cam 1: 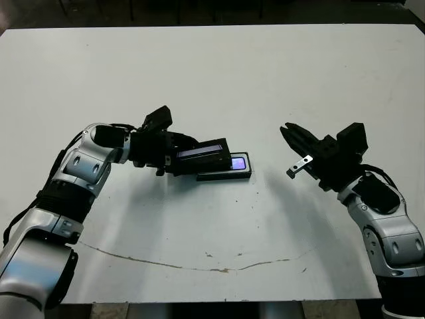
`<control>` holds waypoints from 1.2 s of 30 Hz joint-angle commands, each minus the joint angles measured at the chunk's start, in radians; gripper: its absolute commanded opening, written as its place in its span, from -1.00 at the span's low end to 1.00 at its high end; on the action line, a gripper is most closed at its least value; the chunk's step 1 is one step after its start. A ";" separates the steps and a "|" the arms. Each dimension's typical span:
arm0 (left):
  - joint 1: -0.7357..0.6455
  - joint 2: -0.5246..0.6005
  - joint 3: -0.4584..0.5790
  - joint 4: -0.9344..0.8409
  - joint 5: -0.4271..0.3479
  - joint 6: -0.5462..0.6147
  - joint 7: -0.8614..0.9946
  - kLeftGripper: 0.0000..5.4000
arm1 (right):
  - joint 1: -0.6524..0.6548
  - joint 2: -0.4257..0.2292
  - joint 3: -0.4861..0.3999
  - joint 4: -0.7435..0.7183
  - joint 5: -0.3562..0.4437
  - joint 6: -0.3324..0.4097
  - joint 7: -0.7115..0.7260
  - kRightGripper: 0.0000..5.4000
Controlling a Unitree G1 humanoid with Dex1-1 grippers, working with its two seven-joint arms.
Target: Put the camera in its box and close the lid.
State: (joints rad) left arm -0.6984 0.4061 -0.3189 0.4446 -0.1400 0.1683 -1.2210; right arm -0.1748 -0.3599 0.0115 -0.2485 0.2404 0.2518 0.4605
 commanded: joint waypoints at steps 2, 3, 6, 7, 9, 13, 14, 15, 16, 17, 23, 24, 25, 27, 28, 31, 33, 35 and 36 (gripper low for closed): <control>0.015 -0.009 -0.037 0.033 0.035 0.027 -0.020 0.02 | 0.022 -0.022 -0.009 0.003 -0.009 0.015 0.008 -1.00; 0.014 -0.010 -0.042 0.036 0.037 0.023 -0.023 0.02 | 0.022 -0.024 -0.010 0.002 -0.009 0.017 0.008 -1.00; 0.005 -0.010 -0.065 0.046 0.053 0.003 -0.040 0.02 | 0.023 -0.032 -0.009 -0.006 -0.016 0.026 0.003 -1.00; 0.003 -0.010 -0.072 0.047 0.058 -0.001 -0.044 0.02 | 0.023 -0.033 -0.009 -0.007 -0.016 0.026 0.004 -1.00; 0.002 -0.009 -0.082 0.045 0.068 -0.009 -0.048 0.02 | 0.024 -0.034 -0.010 -0.008 -0.015 0.023 0.004 -1.00; -0.002 -0.013 -0.098 0.047 0.073 0.012 -0.062 0.02 | 0.027 -0.034 -0.014 -0.006 -0.009 0.021 0.006 -1.00; -0.003 -0.013 -0.101 0.049 0.072 0.009 -0.069 0.02 | 0.027 -0.035 -0.015 -0.007 -0.010 0.023 0.007 -1.00; -0.004 -0.014 -0.104 0.052 0.070 0.012 -0.076 0.02 | 0.028 -0.036 -0.016 -0.009 -0.011 0.025 0.006 -1.00; -0.004 -0.013 -0.107 0.050 0.070 0.019 -0.080 0.02 | 0.030 -0.036 -0.016 -0.013 -0.012 0.028 0.005 -1.00; -0.003 -0.013 -0.111 0.049 0.071 0.024 -0.083 0.02 | 0.032 -0.036 -0.016 -0.014 -0.013 0.027 0.004 -1.00; 0.015 -0.024 -0.124 0.058 0.086 0.012 -0.060 0.02 | 0.036 -0.034 -0.018 -0.015 -0.014 0.026 0.004 -1.00; 0.015 -0.028 -0.126 0.066 0.091 0.006 -0.053 0.02 | 0.035 -0.035 -0.018 -0.015 -0.015 0.026 0.003 -1.00; 0.016 -0.032 -0.131 0.072 0.103 0.000 -0.038 0.02 | 0.035 -0.035 -0.018 -0.013 -0.015 0.025 0.004 -1.00; 0.016 -0.042 -0.142 0.096 0.132 -0.037 -0.004 0.02 | 0.034 -0.035 -0.019 -0.007 -0.013 0.016 0.008 -1.00; 0.016 -0.055 -0.147 0.125 0.144 -0.066 0.015 0.02 | 0.034 -0.034 -0.020 -0.007 -0.011 0.017 0.008 -1.00; 0.014 -0.097 -0.161 0.203 0.173 -0.124 0.058 0.02 | 0.037 -0.032 -0.024 -0.015 -0.002 0.027 0.009 -1.00; 0.014 -0.130 -0.167 0.243 0.184 -0.144 0.082 0.02 | 0.040 -0.039 -0.028 -0.028 -0.002 0.041 0.009 -1.00; 0.015 -0.156 -0.170 0.259 0.191 -0.140 0.100 0.02 | 0.044 -0.041 -0.034 -0.035 0.002 0.048 0.010 -1.00; 0.015 -0.166 -0.170 0.263 0.194 -0.136 0.108 0.02 | 0.046 -0.041 -0.037 -0.037 0.004 0.050 0.011 -1.00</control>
State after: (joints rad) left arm -0.7553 0.3067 -0.4174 0.6419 -0.0264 -0.0083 -1.1674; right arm -0.1504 -0.3872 -0.0190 -0.2849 0.2375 0.2765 0.4654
